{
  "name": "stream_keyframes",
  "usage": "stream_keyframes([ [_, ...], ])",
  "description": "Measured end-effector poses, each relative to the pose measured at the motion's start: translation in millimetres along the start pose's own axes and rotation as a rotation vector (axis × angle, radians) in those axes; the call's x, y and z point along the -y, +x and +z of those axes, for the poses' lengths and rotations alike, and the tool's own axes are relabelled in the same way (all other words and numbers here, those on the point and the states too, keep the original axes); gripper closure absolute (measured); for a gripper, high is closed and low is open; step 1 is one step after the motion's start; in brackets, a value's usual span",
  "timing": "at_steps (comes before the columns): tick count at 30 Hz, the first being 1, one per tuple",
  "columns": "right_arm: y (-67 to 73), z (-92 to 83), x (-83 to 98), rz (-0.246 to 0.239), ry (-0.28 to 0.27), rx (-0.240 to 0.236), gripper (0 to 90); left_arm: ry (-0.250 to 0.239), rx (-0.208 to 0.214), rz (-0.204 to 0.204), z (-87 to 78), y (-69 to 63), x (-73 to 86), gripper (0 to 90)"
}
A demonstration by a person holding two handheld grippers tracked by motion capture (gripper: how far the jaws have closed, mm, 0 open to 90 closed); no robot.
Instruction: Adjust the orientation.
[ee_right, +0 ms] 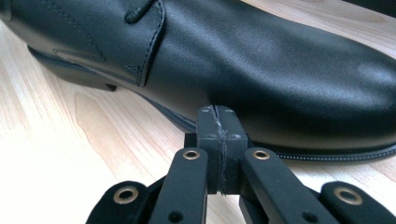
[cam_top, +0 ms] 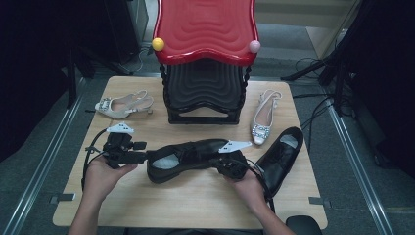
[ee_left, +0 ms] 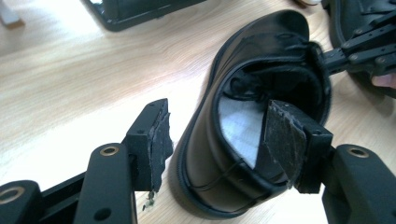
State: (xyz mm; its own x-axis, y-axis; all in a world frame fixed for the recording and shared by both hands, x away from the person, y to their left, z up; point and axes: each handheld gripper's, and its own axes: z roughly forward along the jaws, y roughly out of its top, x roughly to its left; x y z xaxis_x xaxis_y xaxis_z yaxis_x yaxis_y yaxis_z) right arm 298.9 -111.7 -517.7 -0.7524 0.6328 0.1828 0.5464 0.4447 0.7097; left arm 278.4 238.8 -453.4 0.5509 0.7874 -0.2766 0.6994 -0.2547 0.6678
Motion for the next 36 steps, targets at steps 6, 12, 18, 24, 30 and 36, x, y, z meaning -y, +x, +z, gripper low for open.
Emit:
stream_keyframes([
  [6, -2.3, 3.5, -5.9, -0.001, 0.005, -0.001, 90.0, -0.027, -0.024, -0.019, -4.9, 7.1, 7.9, 40.2],
  [12, -6.3, 9.3, -11.0, -0.002, 0.002, 0.002, 90.0, -0.033, -0.035, -0.051, -6.1, 17.7, 18.2, 44.5],
  [18, -8.1, 13.1, -15.6, -0.01, 0.001, 0.001, 90.0, -0.025, -0.018, -0.054, 2.2, 24.2, 25.0, 55.5],
  [24, -6.2, 10.8, -15.4, -0.011, 0.001, -0.003, 89.9, -0.001, -0.02, -0.053, 14.9, 31.7, 29.5, 72.9],
  [30, 6.0, 10.6, -10.3, -0.019, -0.002, -0.042, 90.0, 0.017, 0.028, -0.045, 30.5, 37.2, 26.1, 86.1],
  [36, 22.3, 18.0, -7.1, -0.03, -0.002, -0.09, 90.0, 0.024, 0.069, -0.074, 48.6, 43.7, 24.9, 85.8],
])
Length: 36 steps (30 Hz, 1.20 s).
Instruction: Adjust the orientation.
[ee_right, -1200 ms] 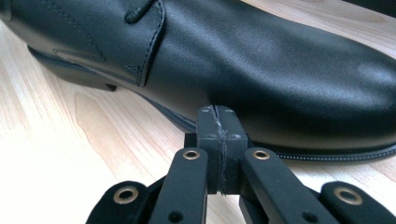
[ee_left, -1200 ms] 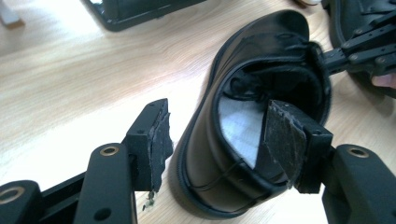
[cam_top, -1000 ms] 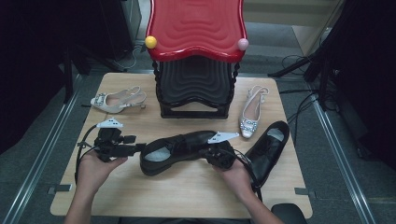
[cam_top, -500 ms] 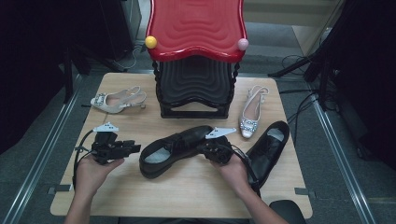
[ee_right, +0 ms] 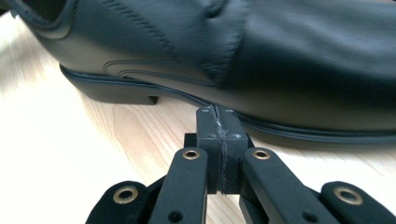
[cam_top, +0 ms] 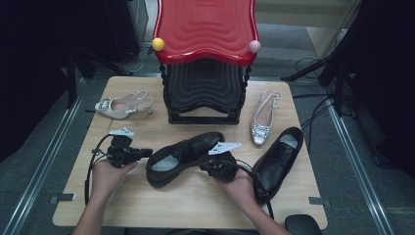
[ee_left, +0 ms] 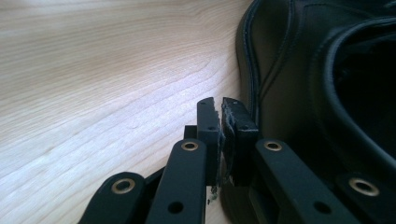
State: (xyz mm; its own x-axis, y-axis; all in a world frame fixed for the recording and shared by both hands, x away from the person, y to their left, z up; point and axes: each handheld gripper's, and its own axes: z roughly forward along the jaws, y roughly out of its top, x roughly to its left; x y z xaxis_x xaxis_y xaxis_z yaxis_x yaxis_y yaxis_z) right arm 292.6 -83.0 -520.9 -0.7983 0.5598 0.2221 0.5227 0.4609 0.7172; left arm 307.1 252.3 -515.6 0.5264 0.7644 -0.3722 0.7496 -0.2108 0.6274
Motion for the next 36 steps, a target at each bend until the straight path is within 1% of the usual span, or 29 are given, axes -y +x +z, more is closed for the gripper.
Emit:
stream_keyframes([
  [3, 4.9, 6.2, -0.9, -0.011, -0.002, -0.006, 90.0, 0.004, 0.008, 0.009, 4.6, -3.1, -0.5, 85.1],
  [4, 6.2, 8.0, -1.3, -0.014, 0.0, -0.002, 90.0, 0.014, 0.011, 0.014, 6.0, -4.6, -0.4, 85.0],
  [7, 6.9, 12.8, -1.9, -0.023, 0.002, -0.004, 90.0, 0.03, 0.017, 0.024, 8.8, -8.1, -0.3, 84.9],
  [8, 6.8, 13.6, -1.9, -0.02, 0.005, -0.003, 90.0, 0.032, 0.011, 0.027, 9.3, -10.4, -0.4, 85.2],
  [10, 6.0, 14.2, -2.0, -0.017, 0.006, -0.006, 90.0, 0.031, -0.009, 0.042, 8.5, -13.4, -0.7, 85.7],
  [12, 5.3, 14.5, -2.3, -0.019, 0.006, -0.006, 90.0, 0.032, -0.007, 0.042, 7.8, -13.9, -0.4, 86.2],
  [14, 4.7, 14.9, -2.9, -0.017, 0.005, -0.011, 90.0, 0.037, 0.0, 0.032, 7.4, -13.6, 1.0, 86.7],
  [17, 3.3, 15.5, -4.0, -0.013, 0.004, -0.01, 90.0, 0.037, 0.012, 0.027, 6.3, -14.7, 3.8, 86.8],
  [20, 1.2, 16.3, -4.8, -0.001, 0.006, -0.018, 90.0, 0.038, 0.008, 0.032, 4.5, -17.4, 5.6, 86.8],
  [24, -0.5, 16.7, -6.2, 0.002, 0.008, -0.02, 90.0, 0.044, 0.007, 0.039, 3.7, -20.9, 8.5, 86.8],
  [28, -2.8, 17.1, -7.7, 0.015, 0.01, -0.026, 90.0, 0.054, 0.018, 0.047, 3.1, -24.3, 11.9, 87.0],
  [30, -3.2, 17.9, -8.5, 0.016, 0.012, -0.028, 90.0, 0.055, 0.018, 0.052, 2.7, -26.8, 13.0, 87.3],
  [31, -3.2, 18.5, -8.8, 0.015, 0.013, -0.031, 90.0, 0.059, 0.02, 0.061, 2.3, -27.5, 13.4, 87.4],
  [36, -1.7, 20.8, -10.0, 0.007, 0.022, -0.034, 90.0, 0.065, 0.037, 0.072, 1.0, -32.4, 15.9, 87.5],
])
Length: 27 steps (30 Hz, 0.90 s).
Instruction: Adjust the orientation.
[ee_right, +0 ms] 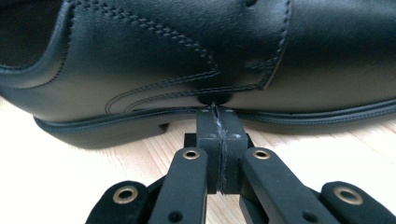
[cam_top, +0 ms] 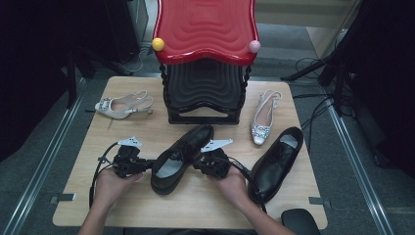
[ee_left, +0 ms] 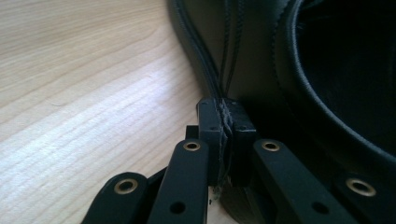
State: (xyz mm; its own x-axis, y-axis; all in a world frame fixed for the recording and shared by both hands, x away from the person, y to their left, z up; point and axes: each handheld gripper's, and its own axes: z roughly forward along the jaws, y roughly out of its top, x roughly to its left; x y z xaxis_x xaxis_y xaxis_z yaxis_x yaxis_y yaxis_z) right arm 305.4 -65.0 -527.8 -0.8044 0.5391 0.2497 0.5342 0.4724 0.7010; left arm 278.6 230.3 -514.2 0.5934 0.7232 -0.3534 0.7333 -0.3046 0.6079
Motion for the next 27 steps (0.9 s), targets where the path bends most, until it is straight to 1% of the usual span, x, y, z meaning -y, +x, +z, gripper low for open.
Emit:
stream_keyframes([
  [6, -0.4, 0.7, -1.1, -0.003, 0.005, 0.0, 90.0, 0.007, 0.004, 0.014, -0.3, -4.8, 1.0, 87.9],
  [9, -1.1, 0.5, -1.6, 0.001, 0.005, 0.002, 90.0, 0.011, 0.017, 0.013, 0.5, -7.4, 1.5, 88.3],
  [13, -2.7, -0.3, -2.3, 0.006, 0.008, 0.009, 90.0, 0.022, 0.031, 0.026, 1.7, -11.8, 2.0, 88.3],
  [15, -3.5, -0.8, -2.6, 0.011, 0.008, 0.012, 90.0, 0.023, 0.03, 0.036, 2.8, -14.2, 2.1, 88.3],
  [17, -4.8, -1.4, -2.7, 0.009, 0.008, 0.016, 90.0, 0.027, 0.028, 0.056, 3.6, -17.1, 1.9, 88.3],
  [25, -8.4, -4.5, -2.9, 0.011, 0.007, 0.028, 90.0, 0.051, 0.066, 0.104, 9.0, -27.2, 1.0, 88.3],
  [27, -9.0, -5.2, -3.1, 0.016, 0.01, 0.028, 90.0, 0.054, 0.066, 0.118, 9.6, -28.2, 0.6, 87.9],
])
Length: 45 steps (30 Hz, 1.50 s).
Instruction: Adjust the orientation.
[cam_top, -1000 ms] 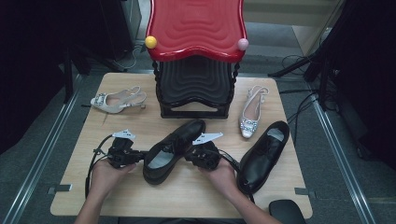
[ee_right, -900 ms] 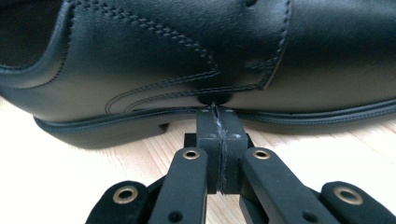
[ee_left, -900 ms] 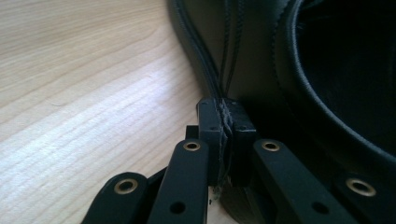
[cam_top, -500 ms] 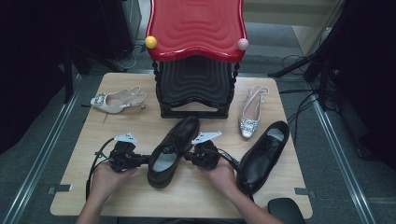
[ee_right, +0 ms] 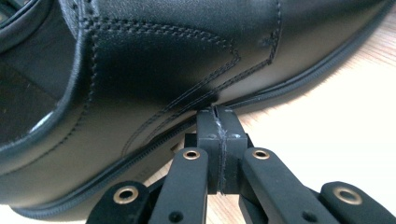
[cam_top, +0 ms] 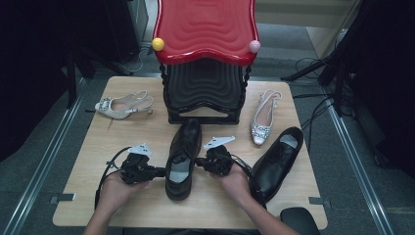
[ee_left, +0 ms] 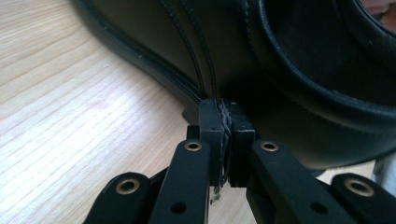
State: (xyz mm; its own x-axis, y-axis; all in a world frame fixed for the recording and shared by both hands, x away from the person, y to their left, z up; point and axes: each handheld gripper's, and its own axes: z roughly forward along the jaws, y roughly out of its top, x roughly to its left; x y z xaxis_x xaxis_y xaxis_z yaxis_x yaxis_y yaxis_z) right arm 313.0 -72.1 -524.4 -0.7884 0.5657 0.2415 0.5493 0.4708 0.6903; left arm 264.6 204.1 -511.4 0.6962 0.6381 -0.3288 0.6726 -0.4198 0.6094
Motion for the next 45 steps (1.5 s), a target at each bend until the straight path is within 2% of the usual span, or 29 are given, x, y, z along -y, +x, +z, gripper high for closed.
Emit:
stream_keyframes([
  [3, -1.6, -0.5, 0.2, -0.007, 0.002, -0.006, 90.0, 0.001, 0.003, -0.004, 0.0, 0.8, 0.0, 87.4],
  [6, -1.9, -1.6, 1.0, -0.022, 0.004, -0.008, 89.2, -0.02, -0.015, -0.022, -2.6, 3.3, 0.1, 82.9],
  [8, -2.2, -4.0, 1.5, -0.023, -0.001, -0.009, 86.1, -0.06, -0.023, -0.063, -7.9, 8.4, 0.0, 78.4],
  [13, -4.6, -14.2, 3.9, -0.029, -0.003, -0.023, 74.5, -0.081, -0.046, -0.097, -15.3, 17.4, 0.5, 67.3],
  [16, -5.3, -18.2, 8.6, -0.057, 0.01, -0.018, 68.6, -0.08, -0.056, -0.1, -16.8, 20.9, -0.9, 56.8],
  [18, -5.6, -22.4, 11.0, -0.05, 0.004, -0.022, 64.5, -0.077, -0.07, -0.102, -16.9, 22.4, -2.3, 52.1],
  [24, -7.3, -36.2, 14.8, -0.044, -0.024, -0.022, 57.2, -0.077, -0.085, -0.088, -15.9, 23.2, -7.6, 44.0],
  [28, -10.3, -46.0, 17.8, -0.053, -0.018, -0.009, 57.0, -0.075, -0.084, -0.08, -13.5, 23.5, -11.9, 42.2],
  [33, -18.0, -63.3, 21.7, -0.034, -0.034, 0.01, 57.5, -0.092, -0.081, -0.075, -11.2, 24.3, -16.7, 41.5],
  [35, -21.9, -74.0, 24.5, -0.023, -0.047, 0.026, 58.5, -0.115, -0.075, -0.078, -9.8, 26.7, -18.0, 41.5],
  [38, -27.3, -87.7, 30.5, -0.001, -0.07, 0.04, 60.3, -0.097, -0.087, -0.067, -7.3, 29.2, -23.6, 41.5],
  [40, -32.4, -97.1, 37.6, 0.023, -0.075, 0.052, 61.9, -0.093, -0.092, -0.039, -5.7, 28.9, -27.0, 41.8],
  [45, -39.4, -114.9, 49.6, 0.056, -0.081, 0.085, 69.3, -0.103, -0.091, -0.031, -3.6, 31.1, -29.9, 42.5],
])
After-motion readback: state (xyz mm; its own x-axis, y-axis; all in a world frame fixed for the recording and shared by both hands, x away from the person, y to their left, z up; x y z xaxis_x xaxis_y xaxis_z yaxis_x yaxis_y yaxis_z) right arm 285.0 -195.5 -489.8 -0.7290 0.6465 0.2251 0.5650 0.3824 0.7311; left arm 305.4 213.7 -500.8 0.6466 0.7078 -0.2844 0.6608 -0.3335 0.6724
